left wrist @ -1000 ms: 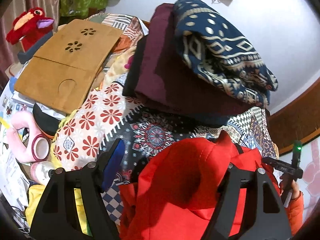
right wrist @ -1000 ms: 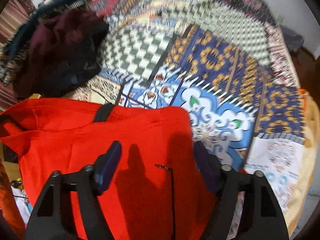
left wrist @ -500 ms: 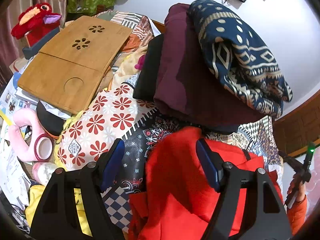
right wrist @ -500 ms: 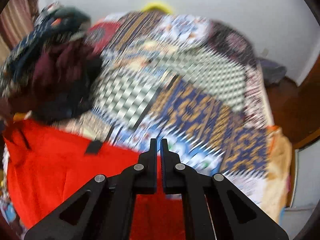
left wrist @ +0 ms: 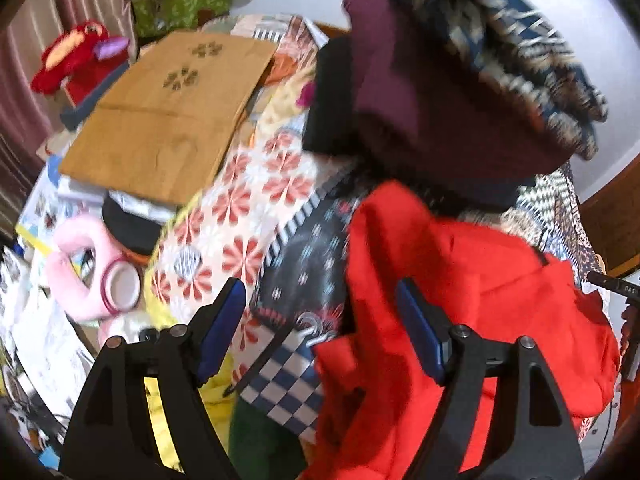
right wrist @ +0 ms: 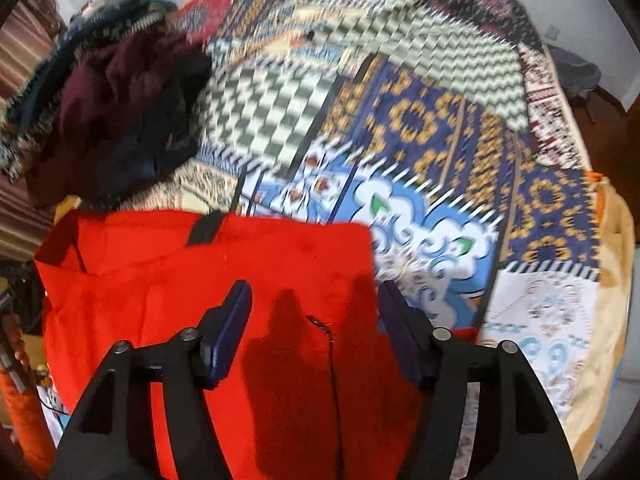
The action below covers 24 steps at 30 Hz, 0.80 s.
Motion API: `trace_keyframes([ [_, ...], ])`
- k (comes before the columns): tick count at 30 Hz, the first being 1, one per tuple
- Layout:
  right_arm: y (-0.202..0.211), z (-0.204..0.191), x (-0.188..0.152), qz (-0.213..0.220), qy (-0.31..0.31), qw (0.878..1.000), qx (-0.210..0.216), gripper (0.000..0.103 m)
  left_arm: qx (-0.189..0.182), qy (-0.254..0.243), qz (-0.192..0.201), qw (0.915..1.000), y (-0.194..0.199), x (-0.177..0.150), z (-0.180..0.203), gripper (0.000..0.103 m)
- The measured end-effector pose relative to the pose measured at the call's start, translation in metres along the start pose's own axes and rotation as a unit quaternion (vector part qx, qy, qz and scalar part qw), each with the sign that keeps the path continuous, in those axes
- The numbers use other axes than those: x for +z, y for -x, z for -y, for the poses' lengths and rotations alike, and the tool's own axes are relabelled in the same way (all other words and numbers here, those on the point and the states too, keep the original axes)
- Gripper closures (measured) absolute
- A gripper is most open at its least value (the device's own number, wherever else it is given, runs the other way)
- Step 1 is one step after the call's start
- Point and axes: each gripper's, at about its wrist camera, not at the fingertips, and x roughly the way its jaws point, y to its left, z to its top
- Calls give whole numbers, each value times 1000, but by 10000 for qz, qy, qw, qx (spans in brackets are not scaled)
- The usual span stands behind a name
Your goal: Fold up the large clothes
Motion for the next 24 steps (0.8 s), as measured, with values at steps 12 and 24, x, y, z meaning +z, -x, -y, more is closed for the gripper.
trace_keyframes([
  [12,-18,-26,-16,307,575,9958,-641,91,54,135,-702,9974,-69,-6,0,20],
  [24,29,13,15,1235,-116,9842,-1262,93,399,-215,-483,9978,-73,-13,8,12],
])
